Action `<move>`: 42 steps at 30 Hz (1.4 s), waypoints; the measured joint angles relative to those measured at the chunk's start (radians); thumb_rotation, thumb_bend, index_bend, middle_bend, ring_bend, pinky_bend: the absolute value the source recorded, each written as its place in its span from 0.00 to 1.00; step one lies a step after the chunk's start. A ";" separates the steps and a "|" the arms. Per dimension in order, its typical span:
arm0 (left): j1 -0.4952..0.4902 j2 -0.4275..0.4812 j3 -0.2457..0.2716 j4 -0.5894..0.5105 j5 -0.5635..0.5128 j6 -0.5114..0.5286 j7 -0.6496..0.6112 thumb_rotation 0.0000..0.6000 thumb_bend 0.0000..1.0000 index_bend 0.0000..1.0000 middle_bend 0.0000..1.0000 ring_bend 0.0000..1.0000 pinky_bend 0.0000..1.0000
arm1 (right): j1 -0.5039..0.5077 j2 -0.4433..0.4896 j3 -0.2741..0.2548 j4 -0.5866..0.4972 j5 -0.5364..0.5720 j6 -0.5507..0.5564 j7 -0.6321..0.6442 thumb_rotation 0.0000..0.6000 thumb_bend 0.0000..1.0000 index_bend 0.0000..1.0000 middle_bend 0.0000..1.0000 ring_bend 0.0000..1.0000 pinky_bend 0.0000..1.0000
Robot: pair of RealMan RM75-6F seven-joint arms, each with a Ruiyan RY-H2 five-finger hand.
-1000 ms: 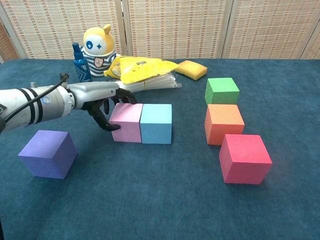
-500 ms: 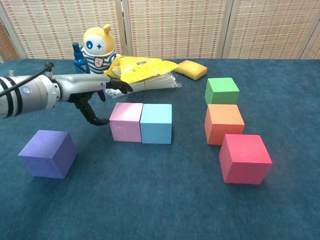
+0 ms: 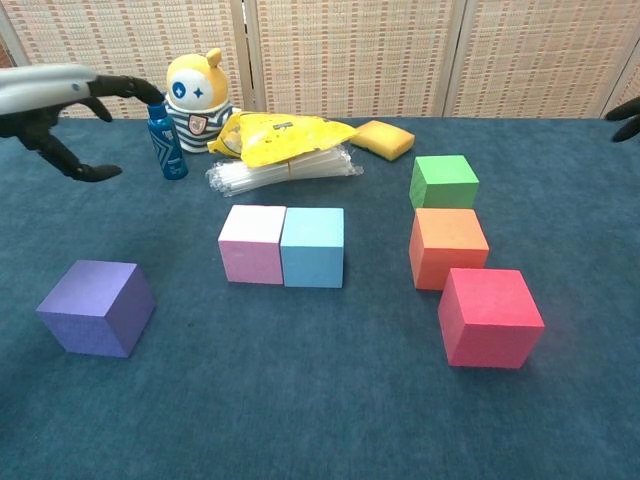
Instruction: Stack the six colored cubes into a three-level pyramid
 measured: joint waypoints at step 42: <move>0.185 0.103 0.037 0.064 0.293 0.114 -0.302 1.00 0.37 0.13 0.10 0.01 0.19 | 0.324 -0.402 0.076 0.163 0.581 -0.196 -0.373 1.00 0.17 0.53 0.48 0.48 0.59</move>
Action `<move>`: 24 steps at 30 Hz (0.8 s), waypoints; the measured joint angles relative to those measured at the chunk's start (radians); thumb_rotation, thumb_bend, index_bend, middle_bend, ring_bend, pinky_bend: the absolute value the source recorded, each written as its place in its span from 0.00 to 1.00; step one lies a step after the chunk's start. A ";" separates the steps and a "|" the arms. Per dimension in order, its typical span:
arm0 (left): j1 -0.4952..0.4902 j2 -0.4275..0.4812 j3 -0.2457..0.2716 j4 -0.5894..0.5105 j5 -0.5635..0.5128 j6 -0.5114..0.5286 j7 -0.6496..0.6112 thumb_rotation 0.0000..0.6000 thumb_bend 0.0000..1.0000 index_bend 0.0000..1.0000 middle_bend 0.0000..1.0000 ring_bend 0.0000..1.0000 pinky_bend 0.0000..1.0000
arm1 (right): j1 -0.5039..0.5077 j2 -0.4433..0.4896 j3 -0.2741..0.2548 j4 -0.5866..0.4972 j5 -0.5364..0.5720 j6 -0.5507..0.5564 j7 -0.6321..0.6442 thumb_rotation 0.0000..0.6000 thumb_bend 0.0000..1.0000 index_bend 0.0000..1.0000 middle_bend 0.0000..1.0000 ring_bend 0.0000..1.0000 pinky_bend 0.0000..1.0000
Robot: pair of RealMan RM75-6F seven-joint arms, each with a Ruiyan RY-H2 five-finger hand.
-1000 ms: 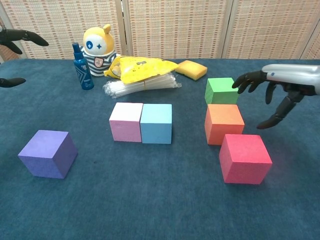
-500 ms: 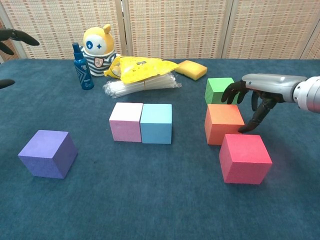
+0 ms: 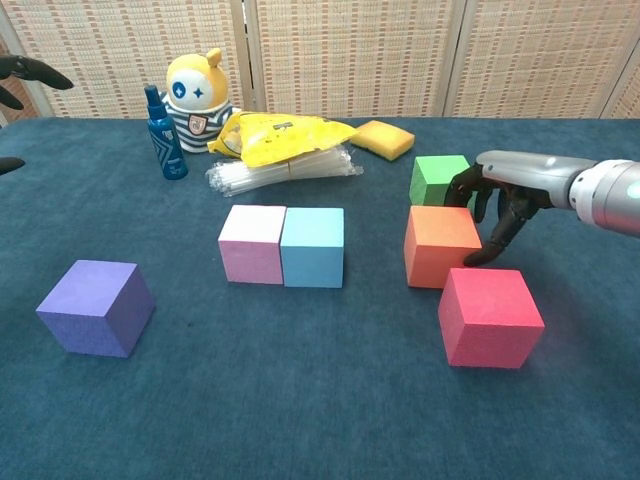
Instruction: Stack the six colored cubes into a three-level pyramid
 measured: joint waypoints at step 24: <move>0.028 0.010 -0.009 0.017 0.028 0.001 -0.055 1.00 0.37 0.11 0.09 0.00 0.19 | 0.150 -0.125 0.027 -0.011 0.227 0.042 -0.154 1.00 0.17 0.53 0.48 0.48 0.59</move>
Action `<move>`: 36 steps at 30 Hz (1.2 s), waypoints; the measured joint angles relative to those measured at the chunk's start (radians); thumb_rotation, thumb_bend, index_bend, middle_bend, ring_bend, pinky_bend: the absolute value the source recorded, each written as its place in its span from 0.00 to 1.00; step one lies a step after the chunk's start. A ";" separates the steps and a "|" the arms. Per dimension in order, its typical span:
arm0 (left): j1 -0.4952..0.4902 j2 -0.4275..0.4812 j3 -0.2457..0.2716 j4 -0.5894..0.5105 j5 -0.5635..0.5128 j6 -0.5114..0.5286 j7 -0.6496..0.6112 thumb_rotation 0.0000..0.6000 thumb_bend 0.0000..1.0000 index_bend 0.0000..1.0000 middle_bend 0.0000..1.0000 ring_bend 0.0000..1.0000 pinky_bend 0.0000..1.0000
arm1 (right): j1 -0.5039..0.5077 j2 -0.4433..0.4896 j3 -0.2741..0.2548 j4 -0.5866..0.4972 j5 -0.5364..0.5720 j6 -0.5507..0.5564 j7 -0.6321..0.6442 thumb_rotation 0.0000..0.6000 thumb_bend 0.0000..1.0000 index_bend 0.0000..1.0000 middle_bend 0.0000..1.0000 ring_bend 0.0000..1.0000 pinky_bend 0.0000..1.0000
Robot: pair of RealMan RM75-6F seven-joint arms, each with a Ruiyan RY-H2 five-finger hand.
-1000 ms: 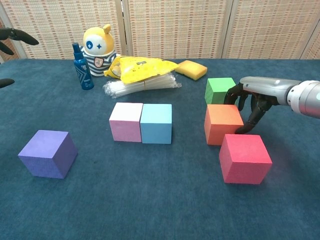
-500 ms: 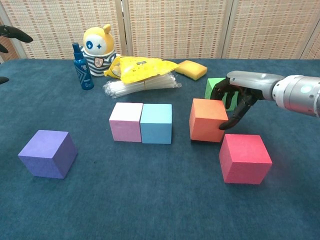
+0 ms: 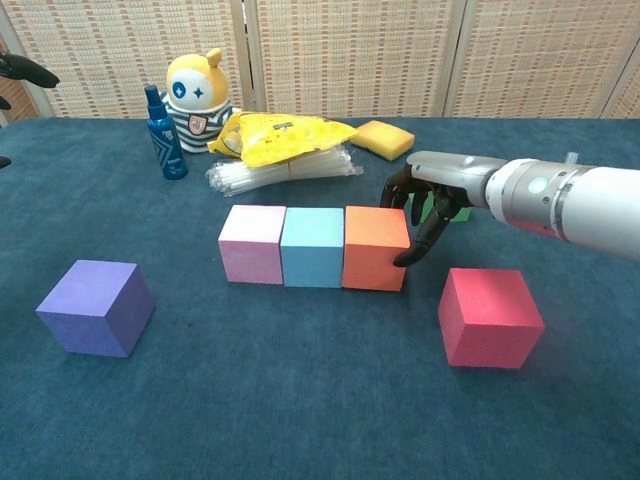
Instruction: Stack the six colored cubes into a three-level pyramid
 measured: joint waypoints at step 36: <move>0.006 -0.004 -0.006 0.016 0.017 -0.022 -0.034 1.00 0.37 0.10 0.08 0.00 0.19 | 0.045 -0.020 -0.018 0.024 0.049 0.013 -0.035 1.00 0.17 0.52 0.48 0.48 0.59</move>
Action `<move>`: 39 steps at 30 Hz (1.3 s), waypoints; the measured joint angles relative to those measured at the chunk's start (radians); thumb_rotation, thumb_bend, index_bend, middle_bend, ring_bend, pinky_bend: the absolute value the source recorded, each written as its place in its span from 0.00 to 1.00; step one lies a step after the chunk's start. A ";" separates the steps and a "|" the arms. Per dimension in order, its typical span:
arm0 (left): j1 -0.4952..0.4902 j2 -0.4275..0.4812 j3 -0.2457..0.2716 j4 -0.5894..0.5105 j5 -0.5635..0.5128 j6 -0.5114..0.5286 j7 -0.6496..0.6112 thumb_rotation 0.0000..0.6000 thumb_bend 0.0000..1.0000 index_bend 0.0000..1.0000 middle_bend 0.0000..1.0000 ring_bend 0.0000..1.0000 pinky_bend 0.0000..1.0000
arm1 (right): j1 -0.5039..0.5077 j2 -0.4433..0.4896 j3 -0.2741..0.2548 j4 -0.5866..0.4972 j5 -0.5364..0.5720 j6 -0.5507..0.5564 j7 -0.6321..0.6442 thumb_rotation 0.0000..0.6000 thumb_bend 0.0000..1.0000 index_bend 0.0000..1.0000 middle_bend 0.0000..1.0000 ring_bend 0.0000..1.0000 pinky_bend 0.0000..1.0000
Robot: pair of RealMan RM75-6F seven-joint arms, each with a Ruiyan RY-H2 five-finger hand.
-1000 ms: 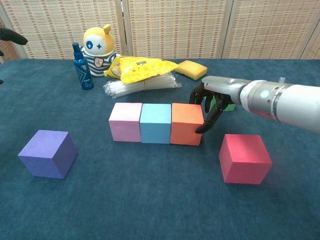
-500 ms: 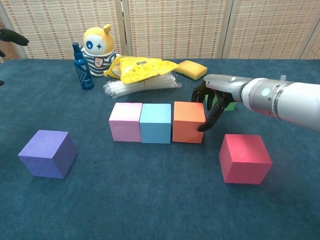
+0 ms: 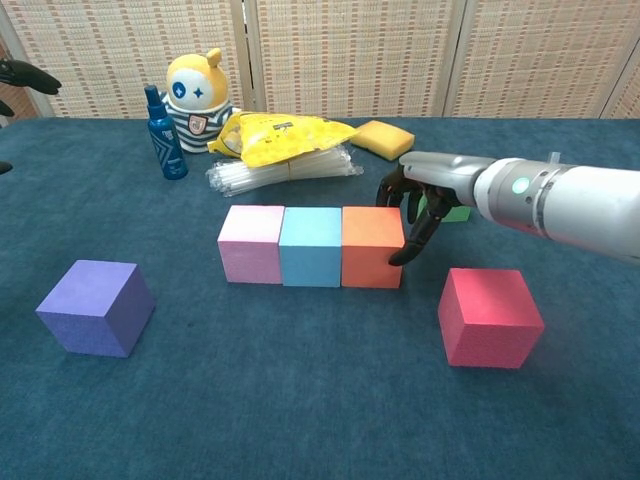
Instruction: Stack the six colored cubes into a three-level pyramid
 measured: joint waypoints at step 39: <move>0.006 0.001 -0.001 0.009 0.007 -0.004 -0.020 1.00 0.37 0.10 0.07 0.00 0.19 | 0.011 -0.001 -0.008 -0.019 0.003 0.018 0.000 1.00 0.17 0.50 0.48 0.48 0.59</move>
